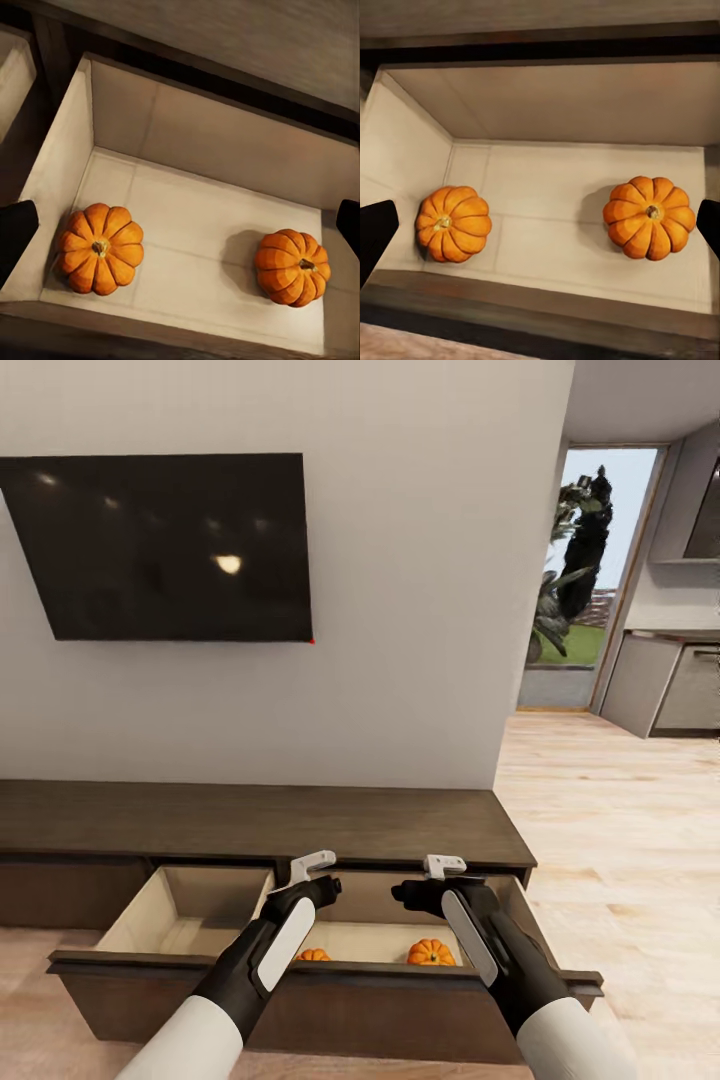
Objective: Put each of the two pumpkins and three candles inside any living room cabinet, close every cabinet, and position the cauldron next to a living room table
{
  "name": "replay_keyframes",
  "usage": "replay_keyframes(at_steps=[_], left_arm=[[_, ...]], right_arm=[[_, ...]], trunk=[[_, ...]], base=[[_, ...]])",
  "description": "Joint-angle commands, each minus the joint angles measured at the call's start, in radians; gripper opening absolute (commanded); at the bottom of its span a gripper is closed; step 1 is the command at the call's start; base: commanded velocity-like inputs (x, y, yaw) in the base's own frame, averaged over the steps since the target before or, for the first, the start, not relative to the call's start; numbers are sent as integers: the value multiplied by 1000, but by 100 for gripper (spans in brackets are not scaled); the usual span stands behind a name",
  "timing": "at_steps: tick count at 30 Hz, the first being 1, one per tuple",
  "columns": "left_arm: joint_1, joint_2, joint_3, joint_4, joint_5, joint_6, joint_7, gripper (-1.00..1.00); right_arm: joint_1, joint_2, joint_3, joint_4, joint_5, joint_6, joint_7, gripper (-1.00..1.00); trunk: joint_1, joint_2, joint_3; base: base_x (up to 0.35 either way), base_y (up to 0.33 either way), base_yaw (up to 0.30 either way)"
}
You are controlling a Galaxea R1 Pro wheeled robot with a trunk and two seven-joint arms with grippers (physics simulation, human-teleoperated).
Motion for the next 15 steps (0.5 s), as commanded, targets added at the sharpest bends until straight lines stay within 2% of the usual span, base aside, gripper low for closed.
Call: replay_keyframes(at_steps=[1,4,10,15], left_arm=[[-1,1,-3,-1,10,1,9,100],[-1,1,-3,-1,10,1,9,100],[-1,1,-4,-13,10,1,9,100],[-1,0,-7,-18,10,1,9,100]], right_arm=[[-1,0,2,-1,-11,3,-10,100],[-1,0,1,-1,-11,3,-10,100],[-1,0,1,-1,-11,3,-10,100],[-1,0,1,-1,-11,4,-10,100]], trunk=[[-5,7,2],[-16,28,12],[-39,70,30],[-47,84,37]], base=[[-265,80,0],[-211,44,0],[-55,7,0],[-258,0,0]])
